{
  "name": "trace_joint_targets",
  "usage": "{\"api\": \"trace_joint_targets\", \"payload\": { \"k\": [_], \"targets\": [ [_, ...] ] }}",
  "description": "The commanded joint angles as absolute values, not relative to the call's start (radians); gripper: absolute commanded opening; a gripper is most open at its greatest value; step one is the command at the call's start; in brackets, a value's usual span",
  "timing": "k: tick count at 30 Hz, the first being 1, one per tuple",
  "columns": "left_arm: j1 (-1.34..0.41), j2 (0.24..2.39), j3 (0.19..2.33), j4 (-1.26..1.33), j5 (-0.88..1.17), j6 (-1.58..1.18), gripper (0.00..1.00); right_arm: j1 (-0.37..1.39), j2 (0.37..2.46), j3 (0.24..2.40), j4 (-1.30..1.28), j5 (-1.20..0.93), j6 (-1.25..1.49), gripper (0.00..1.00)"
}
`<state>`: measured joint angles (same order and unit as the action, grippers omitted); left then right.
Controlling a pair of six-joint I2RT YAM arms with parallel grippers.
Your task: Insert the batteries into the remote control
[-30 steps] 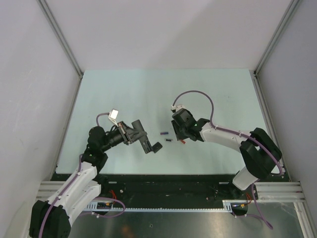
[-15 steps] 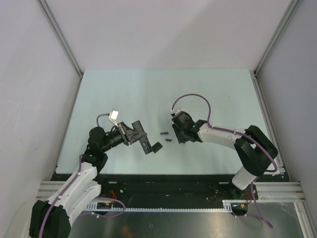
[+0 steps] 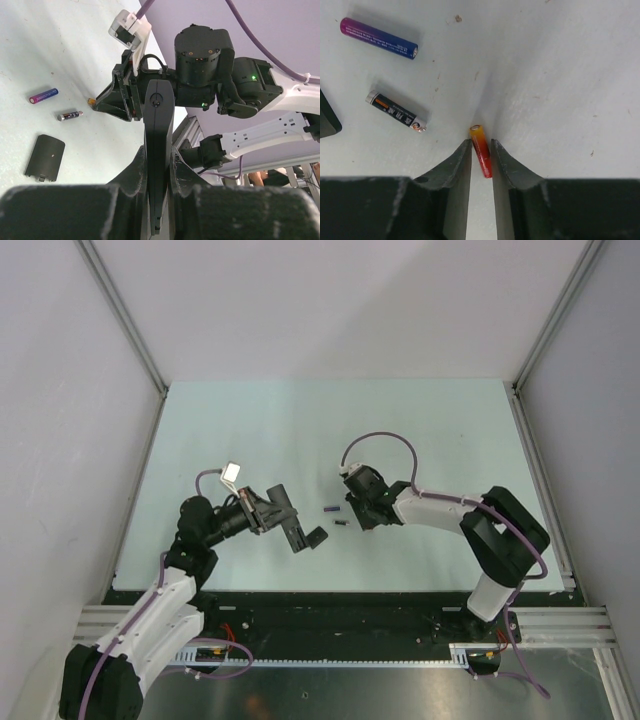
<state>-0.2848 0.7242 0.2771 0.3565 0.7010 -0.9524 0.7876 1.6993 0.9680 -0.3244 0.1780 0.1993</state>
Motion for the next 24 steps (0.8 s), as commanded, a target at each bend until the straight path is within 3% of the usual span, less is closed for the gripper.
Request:
{"api": "trace_joint_targets", "payload": {
  "k": [1, 7, 13, 18, 24],
  "targets": [
    [-0.282, 0.701, 0.272, 0.394, 0.738, -0.963, 0.00, 0.790, 1.735, 1.008, -0.342, 0.212, 0.157, 0.24],
    [-0.308, 0.674, 0.267, 0.396, 0.738, -0.973, 0.00, 0.808, 1.763, 1.037, -0.374, 0.296, 0.081, 0.07],
    [-0.347, 0.635, 0.258, 0.394, 0.732, -0.980, 0.00, 0.811, 1.738, 1.037, -0.322, 0.339, -0.096, 0.00],
    [-0.374, 0.614, 0.244, 0.394, 0.730, -0.989, 0.00, 0.847, 1.715, 1.029, -0.232, 0.382, -0.293, 0.00],
    [-0.394, 0.595, 0.236, 0.396, 0.726, -0.989, 0.00, 0.822, 1.693, 0.983, -0.097, 0.249, -0.458, 0.00]
  ]
}}
